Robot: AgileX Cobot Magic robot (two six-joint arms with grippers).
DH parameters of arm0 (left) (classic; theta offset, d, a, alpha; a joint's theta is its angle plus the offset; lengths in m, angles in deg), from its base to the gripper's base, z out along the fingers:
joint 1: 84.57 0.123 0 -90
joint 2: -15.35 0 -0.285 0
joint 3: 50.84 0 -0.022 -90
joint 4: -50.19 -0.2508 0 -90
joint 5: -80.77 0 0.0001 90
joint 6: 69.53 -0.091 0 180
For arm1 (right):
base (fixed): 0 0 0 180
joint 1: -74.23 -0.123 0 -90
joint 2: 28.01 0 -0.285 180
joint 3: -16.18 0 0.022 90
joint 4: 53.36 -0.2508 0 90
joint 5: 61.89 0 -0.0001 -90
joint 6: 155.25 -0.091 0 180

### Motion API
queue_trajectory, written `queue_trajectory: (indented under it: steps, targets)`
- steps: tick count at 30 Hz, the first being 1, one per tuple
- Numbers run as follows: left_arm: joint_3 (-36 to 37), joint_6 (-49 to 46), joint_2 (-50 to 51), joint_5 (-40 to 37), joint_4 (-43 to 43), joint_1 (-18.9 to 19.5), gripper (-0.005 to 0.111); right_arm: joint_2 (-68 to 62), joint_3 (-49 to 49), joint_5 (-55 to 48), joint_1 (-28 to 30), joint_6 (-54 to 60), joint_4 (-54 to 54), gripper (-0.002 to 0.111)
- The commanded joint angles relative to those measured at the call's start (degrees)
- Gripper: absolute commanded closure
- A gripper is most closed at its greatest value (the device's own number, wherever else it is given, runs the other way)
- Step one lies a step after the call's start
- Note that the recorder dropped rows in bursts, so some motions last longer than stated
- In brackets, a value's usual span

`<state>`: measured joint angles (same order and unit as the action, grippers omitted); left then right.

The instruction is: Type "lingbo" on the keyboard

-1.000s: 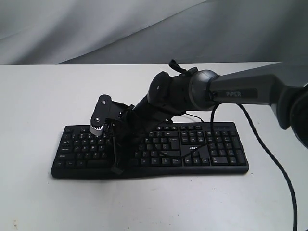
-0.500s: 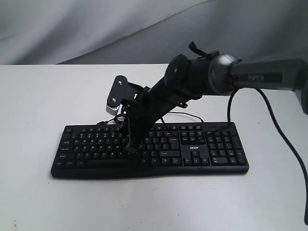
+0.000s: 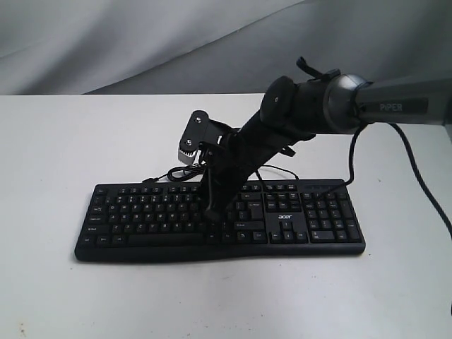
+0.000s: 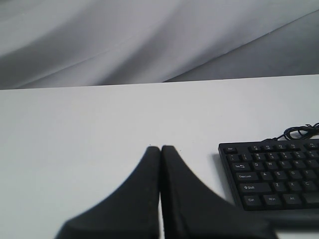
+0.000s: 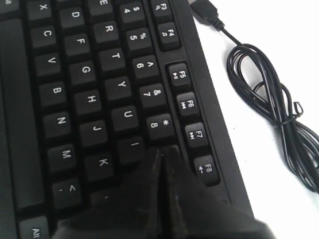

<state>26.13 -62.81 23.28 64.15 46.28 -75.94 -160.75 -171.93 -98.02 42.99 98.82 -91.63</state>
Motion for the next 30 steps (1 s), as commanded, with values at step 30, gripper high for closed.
queue_trajectory:
  steps: [30]
  targets:
    - [0.2,0.2,-0.1,0.3,0.5,0.1,0.106,-0.8,0.9,-1.2,0.4,2.6,-2.2,0.108]
